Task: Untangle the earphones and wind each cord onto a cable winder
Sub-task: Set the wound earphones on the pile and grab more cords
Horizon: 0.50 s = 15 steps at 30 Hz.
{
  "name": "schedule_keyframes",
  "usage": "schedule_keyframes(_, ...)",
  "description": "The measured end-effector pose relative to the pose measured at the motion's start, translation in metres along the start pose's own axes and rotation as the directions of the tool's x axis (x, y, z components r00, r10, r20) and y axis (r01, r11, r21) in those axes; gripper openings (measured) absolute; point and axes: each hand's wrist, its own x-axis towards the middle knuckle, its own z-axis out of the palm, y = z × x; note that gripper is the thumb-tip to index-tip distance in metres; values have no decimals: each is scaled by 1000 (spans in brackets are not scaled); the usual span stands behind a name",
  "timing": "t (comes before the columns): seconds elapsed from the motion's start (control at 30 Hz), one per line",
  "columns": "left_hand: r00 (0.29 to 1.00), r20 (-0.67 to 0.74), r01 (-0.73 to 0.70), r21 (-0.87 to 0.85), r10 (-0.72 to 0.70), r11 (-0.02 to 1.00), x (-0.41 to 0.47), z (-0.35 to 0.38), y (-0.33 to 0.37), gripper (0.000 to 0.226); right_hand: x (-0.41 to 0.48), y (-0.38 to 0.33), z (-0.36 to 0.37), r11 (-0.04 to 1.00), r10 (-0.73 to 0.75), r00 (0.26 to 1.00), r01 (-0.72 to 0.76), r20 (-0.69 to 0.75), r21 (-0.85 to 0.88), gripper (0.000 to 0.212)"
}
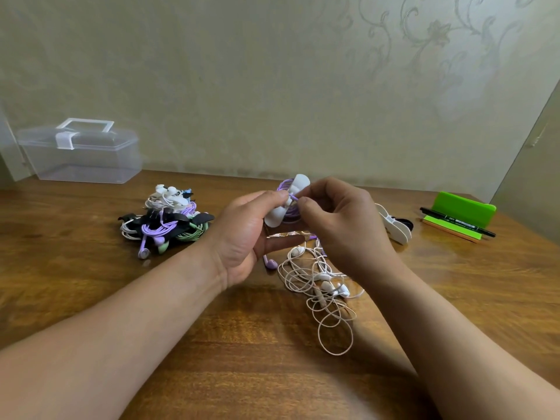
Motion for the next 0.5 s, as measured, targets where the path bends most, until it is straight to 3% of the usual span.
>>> schedule_keyframes(0.07,999,-40,-30,37,32,999,1,0,-1,19,-2,-1,4,999,-3,1000,3,-3,-46,9)
schedule_keyframes(0.27,994,-79,-71,120,80,990,2,3,-2,31,-6,-7,16,997,2,999,-6,-54,-80,13)
schedule_keyframes(0.4,998,37,-63,172,58,983,3,-4,0,40,-4,-7,7,980,156,985,-163,70,118,26)
schedule_keyframes(0.5,993,113,-67,285,36,956,4,-9,-1,38,-3,-4,7,959,177,975,-201,132,199,24)
